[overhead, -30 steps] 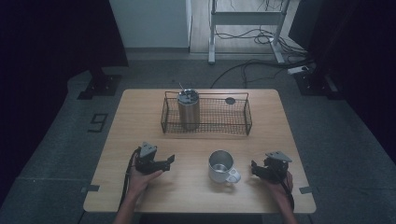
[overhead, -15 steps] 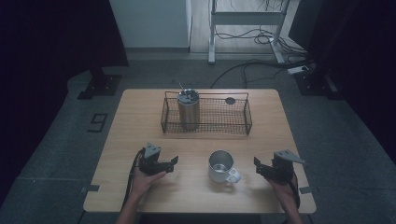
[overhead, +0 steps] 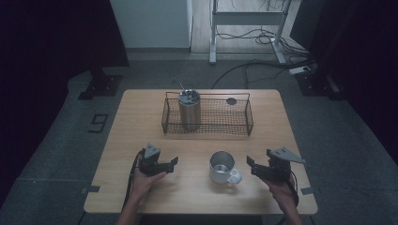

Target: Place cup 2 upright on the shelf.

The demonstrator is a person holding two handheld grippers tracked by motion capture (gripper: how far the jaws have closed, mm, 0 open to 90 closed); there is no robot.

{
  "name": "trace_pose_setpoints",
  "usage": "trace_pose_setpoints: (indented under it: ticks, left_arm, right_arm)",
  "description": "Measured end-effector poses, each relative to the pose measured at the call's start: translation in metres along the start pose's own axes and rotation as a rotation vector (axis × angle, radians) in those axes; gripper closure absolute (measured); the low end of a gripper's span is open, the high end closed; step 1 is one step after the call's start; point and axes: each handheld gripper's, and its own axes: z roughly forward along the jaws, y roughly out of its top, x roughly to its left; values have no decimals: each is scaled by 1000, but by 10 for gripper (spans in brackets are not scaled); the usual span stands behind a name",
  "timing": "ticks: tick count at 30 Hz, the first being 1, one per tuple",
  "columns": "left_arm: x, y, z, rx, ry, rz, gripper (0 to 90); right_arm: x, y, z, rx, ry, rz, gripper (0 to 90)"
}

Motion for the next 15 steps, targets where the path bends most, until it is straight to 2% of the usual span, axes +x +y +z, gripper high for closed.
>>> trace_pose_setpoints:
  ticks: [6, 15]
  left_arm:
    - [-1, -1, 0, 3, 5, 11, 131]
    - [1, -2, -1, 7, -1, -10, 131]
  right_arm:
    - [12, 3, 4, 6, 28, -22, 131]
    - [29, 4, 11, 22, 84, -44, 130]
